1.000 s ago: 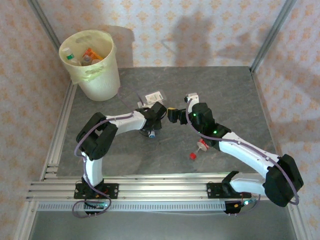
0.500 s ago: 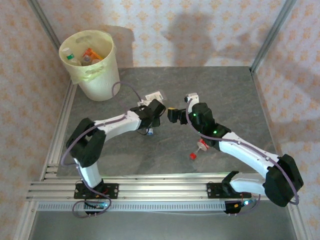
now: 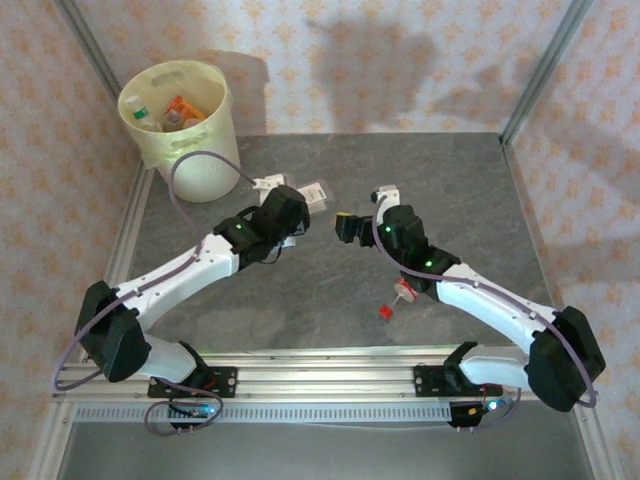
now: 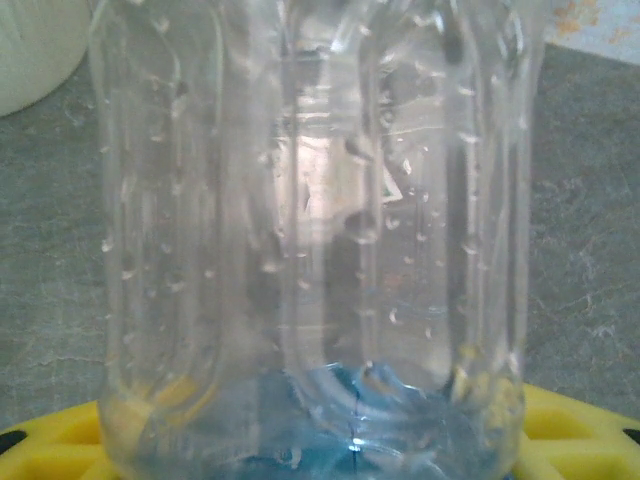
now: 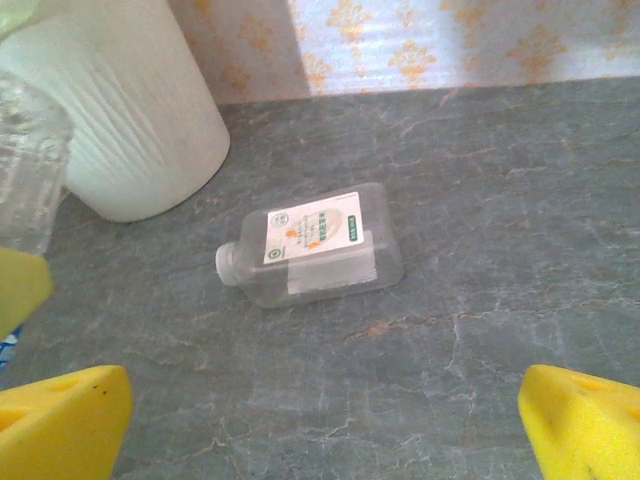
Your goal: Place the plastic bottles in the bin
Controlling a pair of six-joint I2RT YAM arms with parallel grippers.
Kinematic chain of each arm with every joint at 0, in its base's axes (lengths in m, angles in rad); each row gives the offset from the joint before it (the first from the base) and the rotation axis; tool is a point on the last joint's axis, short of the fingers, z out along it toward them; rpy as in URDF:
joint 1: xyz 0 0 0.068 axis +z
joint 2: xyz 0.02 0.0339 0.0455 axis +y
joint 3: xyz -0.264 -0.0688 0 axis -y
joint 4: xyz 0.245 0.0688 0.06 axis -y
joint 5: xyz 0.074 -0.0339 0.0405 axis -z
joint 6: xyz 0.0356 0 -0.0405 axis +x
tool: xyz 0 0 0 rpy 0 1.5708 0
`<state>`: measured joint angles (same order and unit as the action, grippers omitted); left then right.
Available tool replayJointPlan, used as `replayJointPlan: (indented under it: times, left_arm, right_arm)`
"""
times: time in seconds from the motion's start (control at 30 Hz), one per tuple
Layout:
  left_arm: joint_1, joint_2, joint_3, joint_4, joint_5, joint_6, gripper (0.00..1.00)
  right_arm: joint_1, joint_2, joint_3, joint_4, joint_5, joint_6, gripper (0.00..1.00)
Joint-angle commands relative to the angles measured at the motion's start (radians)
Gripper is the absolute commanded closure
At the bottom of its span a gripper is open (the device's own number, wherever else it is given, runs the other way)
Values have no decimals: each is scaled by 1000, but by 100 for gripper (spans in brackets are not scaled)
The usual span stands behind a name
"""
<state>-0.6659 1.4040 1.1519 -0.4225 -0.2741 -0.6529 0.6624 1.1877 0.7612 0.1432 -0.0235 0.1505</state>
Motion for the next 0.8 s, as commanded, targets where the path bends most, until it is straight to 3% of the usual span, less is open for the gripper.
replayJointPlan:
  times: [0.0, 0.13, 0.33, 0.53, 0.63, 0.77]
  left_arm:
    - [41, -73, -1, 28, -58, 12, 60]
    - [83, -155, -45, 121, -68, 66, 59]
    - [132, -194, -1, 93, -110, 85, 53]
    - [230, -139, 178, -71, -26, 162, 51]
    - [284, -126, 243, -64, 24, 196, 51]
    - [334, -95, 319, -37, 1, 235, 51]
  right_arm:
    - [-1, -63, -7, 35, 144, 66, 1]
    - [-31, -102, -29, -19, 271, 176, 1]
    - [-84, -153, -68, -94, 293, 225, 1]
    - [-92, -184, -95, -139, 359, 236, 1]
    - [-92, -188, -94, -163, 384, 243, 1]
    - [-94, -185, -80, -221, 458, 278, 0]
